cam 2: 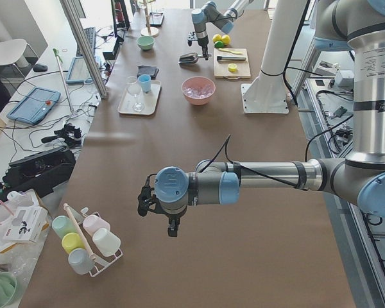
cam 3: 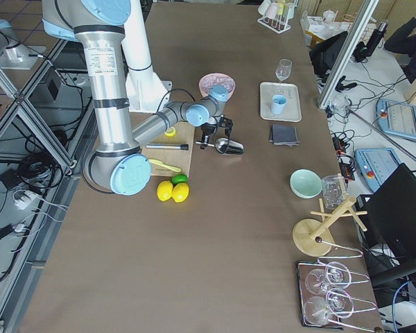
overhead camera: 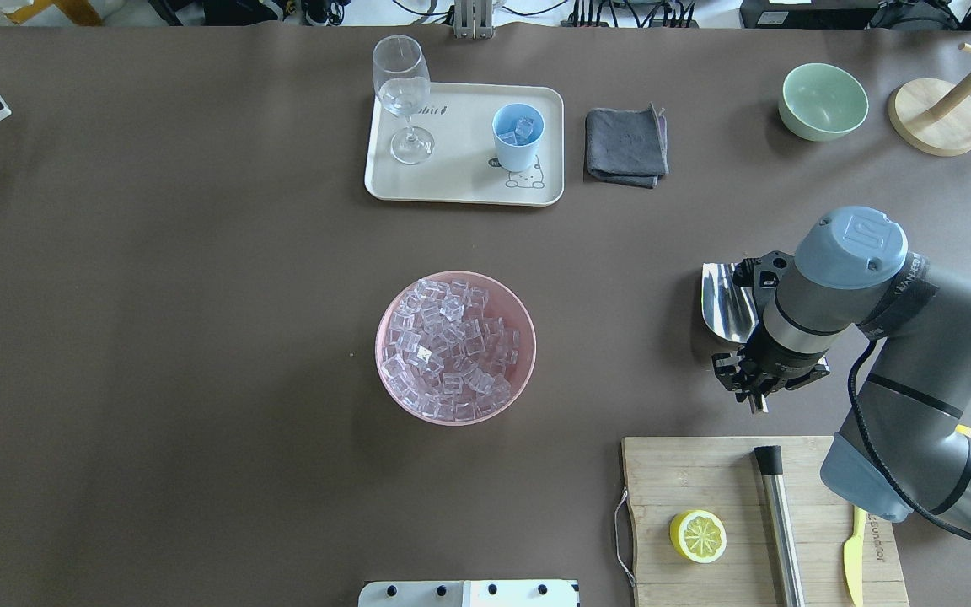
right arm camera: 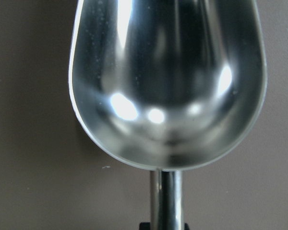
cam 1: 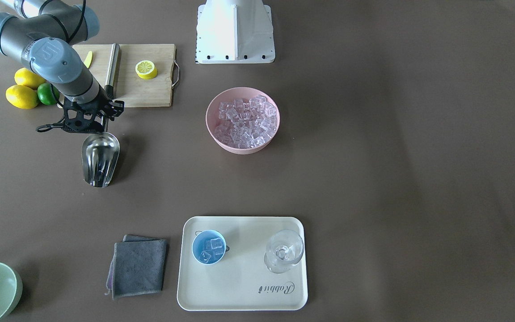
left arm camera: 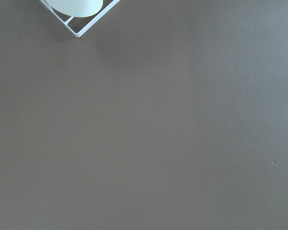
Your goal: Put ice in cup with scoop
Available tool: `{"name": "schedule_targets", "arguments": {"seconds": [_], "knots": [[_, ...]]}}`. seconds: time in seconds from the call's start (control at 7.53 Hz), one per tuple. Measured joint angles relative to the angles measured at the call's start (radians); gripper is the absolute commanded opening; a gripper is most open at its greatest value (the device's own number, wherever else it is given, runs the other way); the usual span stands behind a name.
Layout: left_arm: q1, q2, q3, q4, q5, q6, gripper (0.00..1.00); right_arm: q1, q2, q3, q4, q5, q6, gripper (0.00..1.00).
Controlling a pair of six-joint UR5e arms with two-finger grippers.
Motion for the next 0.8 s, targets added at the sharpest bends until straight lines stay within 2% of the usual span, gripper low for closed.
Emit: {"name": "schedule_targets", "arguments": {"seconds": [0.8], "knots": [[-0.001, -0.001, 0.007, 0.002, 0.004, -0.003, 0.98, -0.001, 0.023, -0.025, 0.001, 0.014, -0.016, 1.0]]}}
